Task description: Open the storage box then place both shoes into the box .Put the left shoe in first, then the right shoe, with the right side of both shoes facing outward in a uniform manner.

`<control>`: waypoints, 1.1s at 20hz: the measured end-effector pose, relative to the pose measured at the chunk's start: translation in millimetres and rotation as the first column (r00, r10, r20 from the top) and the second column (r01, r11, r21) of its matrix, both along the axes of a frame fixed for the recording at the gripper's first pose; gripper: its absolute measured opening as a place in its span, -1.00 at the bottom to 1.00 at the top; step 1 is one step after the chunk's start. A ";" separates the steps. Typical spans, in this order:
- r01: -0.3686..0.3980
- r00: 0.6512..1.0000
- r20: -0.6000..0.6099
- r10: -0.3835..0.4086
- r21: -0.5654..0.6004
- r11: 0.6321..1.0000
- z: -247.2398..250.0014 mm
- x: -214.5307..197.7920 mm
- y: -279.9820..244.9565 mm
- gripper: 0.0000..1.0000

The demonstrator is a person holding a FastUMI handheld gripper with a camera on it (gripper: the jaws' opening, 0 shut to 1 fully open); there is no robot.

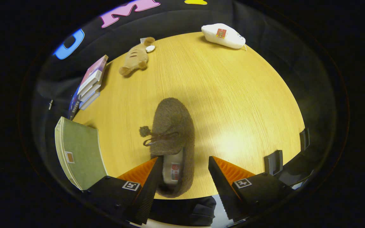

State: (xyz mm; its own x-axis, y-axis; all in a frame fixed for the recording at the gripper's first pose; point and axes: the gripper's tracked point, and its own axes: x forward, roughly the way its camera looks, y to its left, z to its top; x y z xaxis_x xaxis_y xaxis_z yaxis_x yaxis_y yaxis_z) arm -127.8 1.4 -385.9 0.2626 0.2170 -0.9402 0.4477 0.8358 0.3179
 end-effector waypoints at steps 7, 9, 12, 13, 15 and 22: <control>-0.014 0.999 -0.053 0.014 -0.008 1.000 -38.3 9.2 5.3 -0.29; -0.003 0.998 -0.067 0.002 -0.024 1.000 -41.4 10.1 1.2 -0.68; 0.042 0.998 -0.052 -0.043 -0.009 0.999 -31.9 9.3 2.4 -0.89; 0.061 0.997 -0.042 -0.061 0.004 0.998 -26.0 10.3 3.4 -0.89; 0.096 0.995 -0.014 -0.095 0.053 0.994 -7.1 19.3 12.7 -0.90; 0.075 0.985 0.139 -0.106 0.216 0.974 101.0 72.2 68.7 -0.89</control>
State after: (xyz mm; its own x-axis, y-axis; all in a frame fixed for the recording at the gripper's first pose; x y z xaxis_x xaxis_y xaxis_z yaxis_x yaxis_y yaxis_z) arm -55.6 70.1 -284.9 0.4232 0.3734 -0.8255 0.4530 0.7019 0.5497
